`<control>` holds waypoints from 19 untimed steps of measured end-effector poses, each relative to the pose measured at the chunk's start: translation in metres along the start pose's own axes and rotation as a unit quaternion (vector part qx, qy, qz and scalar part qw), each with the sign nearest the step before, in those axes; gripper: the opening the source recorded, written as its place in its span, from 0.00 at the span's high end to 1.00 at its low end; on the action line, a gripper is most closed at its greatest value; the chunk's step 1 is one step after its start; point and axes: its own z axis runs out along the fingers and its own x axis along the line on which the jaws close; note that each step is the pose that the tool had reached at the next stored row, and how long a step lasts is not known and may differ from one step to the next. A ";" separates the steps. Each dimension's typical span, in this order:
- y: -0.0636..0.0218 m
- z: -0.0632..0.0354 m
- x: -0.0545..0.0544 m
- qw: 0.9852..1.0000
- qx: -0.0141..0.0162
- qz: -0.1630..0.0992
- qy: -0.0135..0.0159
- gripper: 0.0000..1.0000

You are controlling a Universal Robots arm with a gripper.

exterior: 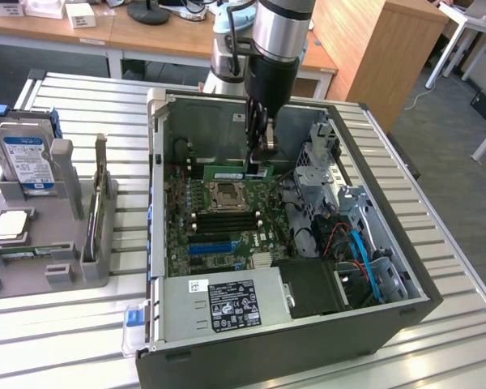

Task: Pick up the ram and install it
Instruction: 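Insert the ram into the slot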

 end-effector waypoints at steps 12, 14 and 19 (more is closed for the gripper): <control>0.0001 0.0091 0.000 1.000 0.000 0.000 0.000 0.88; 0.0001 0.0112 0.000 1.000 0.000 0.000 0.000 0.88; 0.0001 0.0146 0.000 1.000 0.000 0.000 0.000 0.88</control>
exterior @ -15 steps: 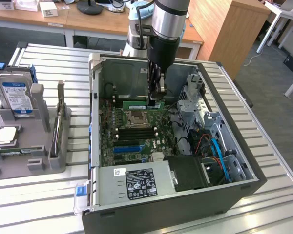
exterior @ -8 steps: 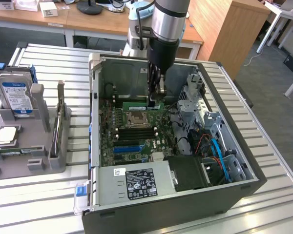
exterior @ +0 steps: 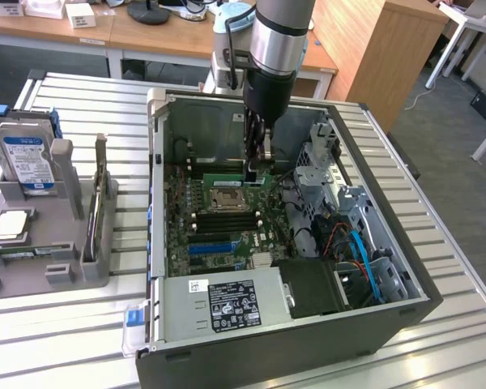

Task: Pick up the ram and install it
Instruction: 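Insert the ram into the slot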

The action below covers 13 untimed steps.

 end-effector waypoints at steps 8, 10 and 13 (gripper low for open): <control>0.0000 0.0033 0.000 1.000 0.000 0.000 0.000 0.88; 0.0000 0.0050 0.000 1.000 0.000 0.000 0.000 0.88; 0.0000 0.0072 0.000 1.000 0.000 0.000 0.000 0.88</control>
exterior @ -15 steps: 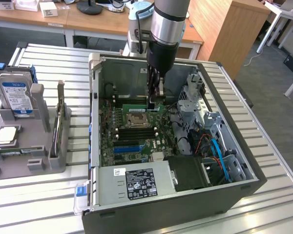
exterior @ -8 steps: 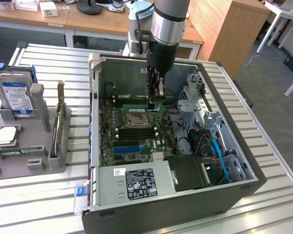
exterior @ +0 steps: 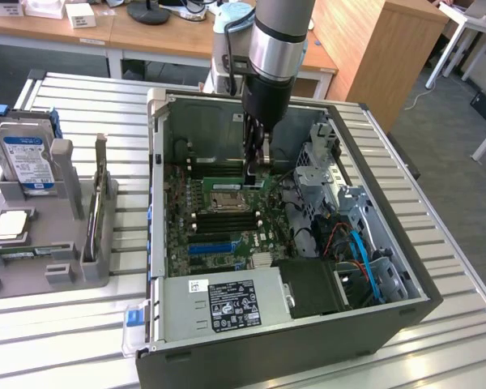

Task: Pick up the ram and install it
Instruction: 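Insert the ram into the slot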

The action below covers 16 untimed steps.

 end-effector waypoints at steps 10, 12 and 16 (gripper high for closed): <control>0.0001 0.0084 0.000 1.000 0.000 0.000 0.000 0.88; 0.0001 0.0102 0.000 1.000 0.000 0.000 0.000 0.88; 0.0001 0.0145 0.000 1.000 0.000 0.000 0.000 0.88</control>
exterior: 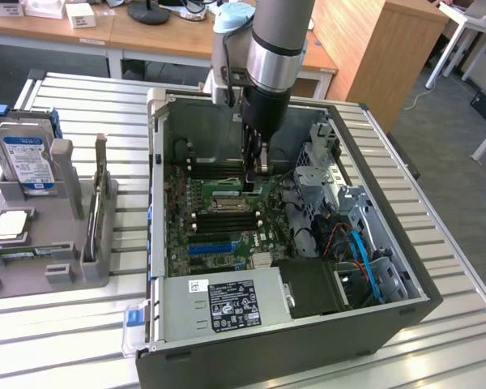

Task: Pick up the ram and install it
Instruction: 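Insert the ram into the slot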

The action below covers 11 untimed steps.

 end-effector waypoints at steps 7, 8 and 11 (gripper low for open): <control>0.0001 0.0078 0.000 1.000 0.000 0.000 0.000 0.88; 0.0001 0.0089 0.000 1.000 0.000 0.000 0.000 0.88; 0.0001 0.0121 0.000 1.000 0.000 0.000 0.000 0.88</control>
